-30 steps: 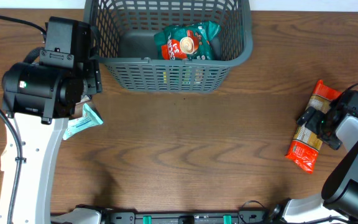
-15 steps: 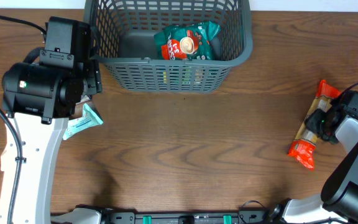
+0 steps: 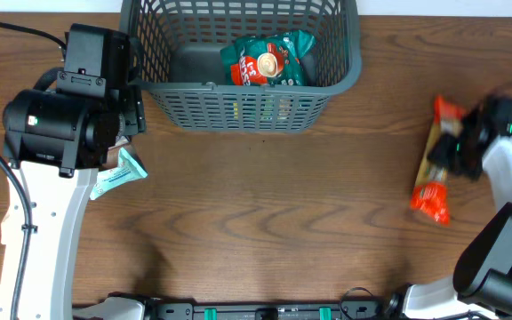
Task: Pack container
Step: 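Grasp the spaghetti pack with the right gripper and lift it, then carry the spaghetti pack over the basket and lower it inside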
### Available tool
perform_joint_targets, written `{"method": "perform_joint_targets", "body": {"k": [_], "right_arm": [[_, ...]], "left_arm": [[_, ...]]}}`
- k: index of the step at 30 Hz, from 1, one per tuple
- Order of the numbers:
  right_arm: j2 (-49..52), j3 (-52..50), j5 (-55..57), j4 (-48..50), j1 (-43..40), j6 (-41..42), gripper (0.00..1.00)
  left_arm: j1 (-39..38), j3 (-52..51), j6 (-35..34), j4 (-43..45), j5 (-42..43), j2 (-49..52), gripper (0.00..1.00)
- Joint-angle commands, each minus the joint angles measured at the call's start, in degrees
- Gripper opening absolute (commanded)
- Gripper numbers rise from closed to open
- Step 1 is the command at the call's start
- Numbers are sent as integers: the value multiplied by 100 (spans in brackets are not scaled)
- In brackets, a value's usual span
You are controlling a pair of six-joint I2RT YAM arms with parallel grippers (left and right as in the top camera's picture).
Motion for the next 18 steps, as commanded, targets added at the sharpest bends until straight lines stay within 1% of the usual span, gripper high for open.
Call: {"method": "perform_joint_targets", "body": {"k": [1, 5, 9, 11, 12, 13, 15, 18], "right_arm": [[-264, 1626, 9, -514, 505, -354, 1], [-262, 3355, -81, -1609, 1113, -835, 1], [-262, 4900, -127, -2428, 1803, -1419, 1], [-262, 5534, -273, -2695, 2194, -1991, 1], [-262, 5866, -358, -2774, 2481, -2481, 1], [-262, 5987, -356, -2771, 2616, -2680, 1], [-262, 6273, -330, -2636, 3040, -3340, 1], [-262, 6321, -315, -1987, 3445, -3884, 1]], "left_arm": [[28, 20, -96, -15, -26, -26, 84], [28, 20, -96, -15, -26, -24, 84], [28, 20, -96, -15, -26, -26, 84], [28, 20, -94, -15, 11, -26, 84], [28, 20, -94, -15, 33, -26, 84], [28, 20, -94, -15, 33, -24, 84], [28, 20, -92, -15, 50, -26, 84], [28, 20, -92, -15, 55, -26, 84]]}}
